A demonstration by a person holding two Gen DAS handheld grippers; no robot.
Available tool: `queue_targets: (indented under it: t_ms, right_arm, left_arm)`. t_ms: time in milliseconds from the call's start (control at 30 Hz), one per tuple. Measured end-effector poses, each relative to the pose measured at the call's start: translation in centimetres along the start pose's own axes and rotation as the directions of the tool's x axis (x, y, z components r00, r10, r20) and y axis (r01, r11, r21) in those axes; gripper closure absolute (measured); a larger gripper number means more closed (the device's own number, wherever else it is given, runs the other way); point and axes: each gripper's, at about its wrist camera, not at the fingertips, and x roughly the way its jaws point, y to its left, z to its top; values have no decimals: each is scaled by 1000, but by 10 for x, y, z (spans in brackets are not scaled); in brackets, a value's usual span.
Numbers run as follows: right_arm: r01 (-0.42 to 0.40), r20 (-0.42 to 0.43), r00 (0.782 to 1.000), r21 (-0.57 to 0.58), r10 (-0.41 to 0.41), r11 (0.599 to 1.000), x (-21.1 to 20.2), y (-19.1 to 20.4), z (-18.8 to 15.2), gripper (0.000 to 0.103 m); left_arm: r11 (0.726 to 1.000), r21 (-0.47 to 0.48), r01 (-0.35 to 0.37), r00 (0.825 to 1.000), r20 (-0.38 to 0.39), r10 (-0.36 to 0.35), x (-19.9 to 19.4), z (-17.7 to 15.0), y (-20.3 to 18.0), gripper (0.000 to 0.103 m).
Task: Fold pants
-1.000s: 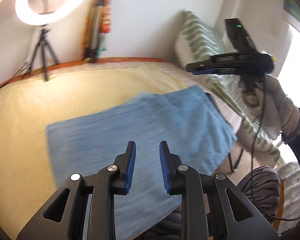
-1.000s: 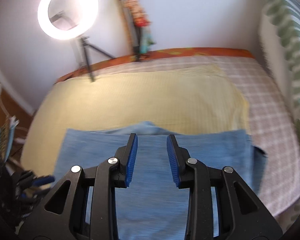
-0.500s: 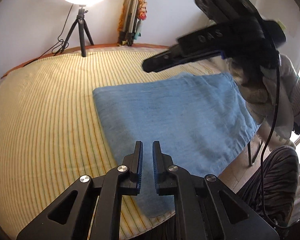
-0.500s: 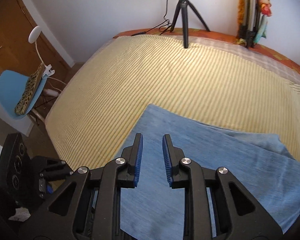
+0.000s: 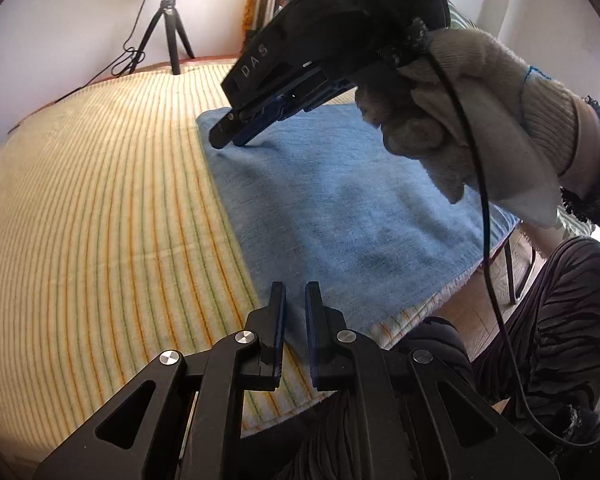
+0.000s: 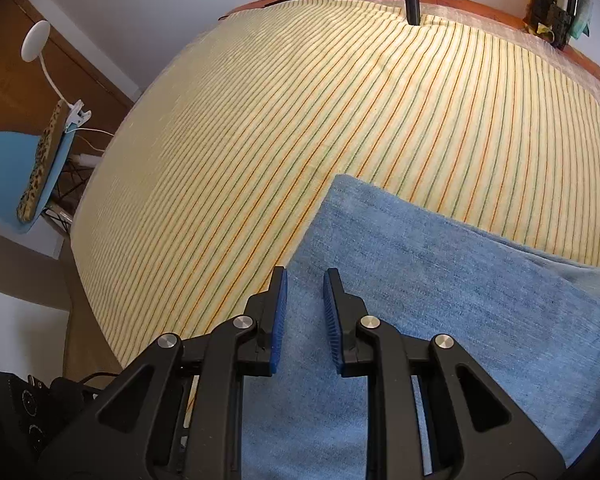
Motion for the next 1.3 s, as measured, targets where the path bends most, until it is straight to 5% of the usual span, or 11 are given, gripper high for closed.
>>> queue_targets:
  t_ms: [67, 200, 267, 400, 600, 733, 867, 1067, 1200, 1300]
  right_arm:
    - [18, -11, 1000, 2, -18, 1000, 1, 3, 1, 83]
    - [57, -31, 998, 7, -57, 998, -4, 8, 3, 82]
    - [58, -41, 997, 15, -58, 998, -8, 12, 8, 81]
    - [85, -54, 995, 7, -84, 996, -13, 22, 15, 61]
    - [134, -111, 985, -15, -135, 991, -8, 33, 19, 61]
    - [173, -138, 975, -38, -176, 984, 0, 42, 21, 61]
    - [251, -180, 947, -104, -267, 962, 15, 54, 23, 61]
    - [352, -220, 894, -196, -391, 915, 29, 62, 24, 61]
    - [385, -209, 875, -248, -437, 889, 35, 65, 21, 73]
    - [378, -194, 883, -244, -427, 893, 32, 65, 21, 87]
  left_arm:
    - [999, -42, 5, 1000, 5, -4, -7, -2, 6, 94]
    - [983, -173, 56, 998, 11, -55, -10, -4, 24, 75]
    - [976, -205, 76, 997, 14, -75, -8, -5, 28, 75]
    - [961, -254, 113, 994, 24, -111, -2, -8, 29, 75]
    - [924, -341, 174, 985, 60, -163, 5, -9, 38, 78]
    - [926, -318, 201, 979, 109, -175, -2, -7, 27, 81]
    - [950, -247, 192, 976, 147, -159, -12, 0, 11, 81]
    - [946, -254, 203, 974, 154, -168, -11, 2, 9, 81]
    - [944, -261, 202, 975, 145, -169, -8, 1, 14, 81]
    - [945, -268, 188, 979, 130, -158, -8, 1, 23, 76]
